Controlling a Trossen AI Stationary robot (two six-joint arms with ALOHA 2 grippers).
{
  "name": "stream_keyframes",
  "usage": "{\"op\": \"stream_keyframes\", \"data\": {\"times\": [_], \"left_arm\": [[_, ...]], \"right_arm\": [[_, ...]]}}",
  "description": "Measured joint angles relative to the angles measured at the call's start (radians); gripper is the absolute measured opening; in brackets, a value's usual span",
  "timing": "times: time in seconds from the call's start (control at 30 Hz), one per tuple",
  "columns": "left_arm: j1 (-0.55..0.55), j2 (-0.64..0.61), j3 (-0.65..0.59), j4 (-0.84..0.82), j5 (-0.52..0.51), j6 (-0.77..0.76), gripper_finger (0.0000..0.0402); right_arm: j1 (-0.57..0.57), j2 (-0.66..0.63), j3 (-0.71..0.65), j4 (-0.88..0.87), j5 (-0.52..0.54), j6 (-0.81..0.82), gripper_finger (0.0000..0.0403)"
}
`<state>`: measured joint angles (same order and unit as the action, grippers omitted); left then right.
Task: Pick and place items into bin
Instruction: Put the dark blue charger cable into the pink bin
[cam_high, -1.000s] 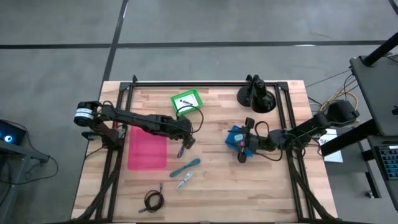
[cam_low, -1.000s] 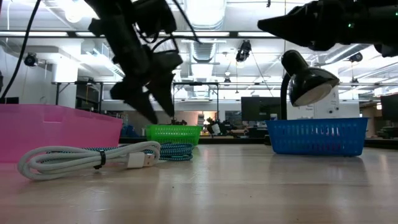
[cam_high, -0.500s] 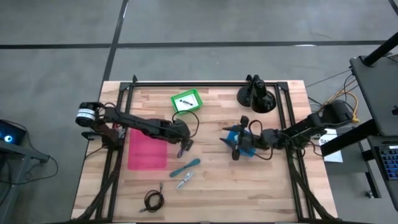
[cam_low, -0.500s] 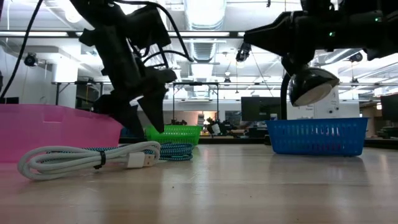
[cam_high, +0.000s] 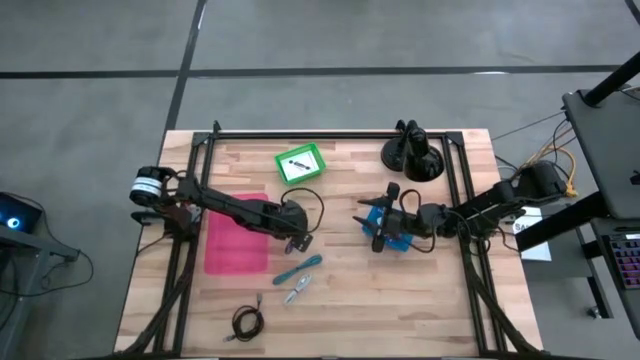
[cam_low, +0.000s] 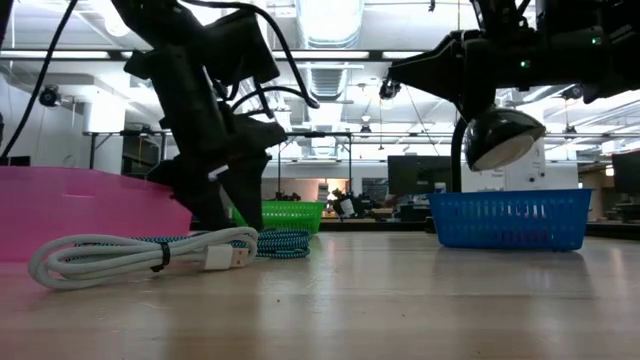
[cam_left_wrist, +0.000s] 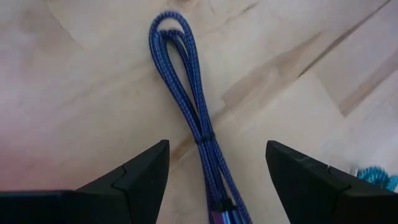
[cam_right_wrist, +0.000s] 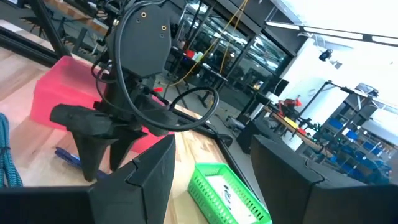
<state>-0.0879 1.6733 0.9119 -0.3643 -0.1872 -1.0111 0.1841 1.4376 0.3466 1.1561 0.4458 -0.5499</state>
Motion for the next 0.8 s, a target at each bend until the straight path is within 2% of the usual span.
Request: {"op": "stream_keyframes", "data": {"times": [0.3, 0.43, 0.8], "left_arm": [[-0.012, 0.000, 0.000, -0.018, 0.078, 0.055, 0.0248], [-0.012, 0.001, -0.001, -0.018, 0.090, 0.105, 0.0248], [-0.002, -0.003, 0.053, -0.010, 0.081, 0.113, 0.0248]], "right_arm": [[0.000, 0.000, 0.000, 0.000, 0.000, 0.000, 0.0196], [0.000, 0.000, 0.000, 0.000, 0.000, 0.000, 0.0196], [0.000, 0.000, 0.000, 0.000, 0.000, -0.003, 0.0196]]}}
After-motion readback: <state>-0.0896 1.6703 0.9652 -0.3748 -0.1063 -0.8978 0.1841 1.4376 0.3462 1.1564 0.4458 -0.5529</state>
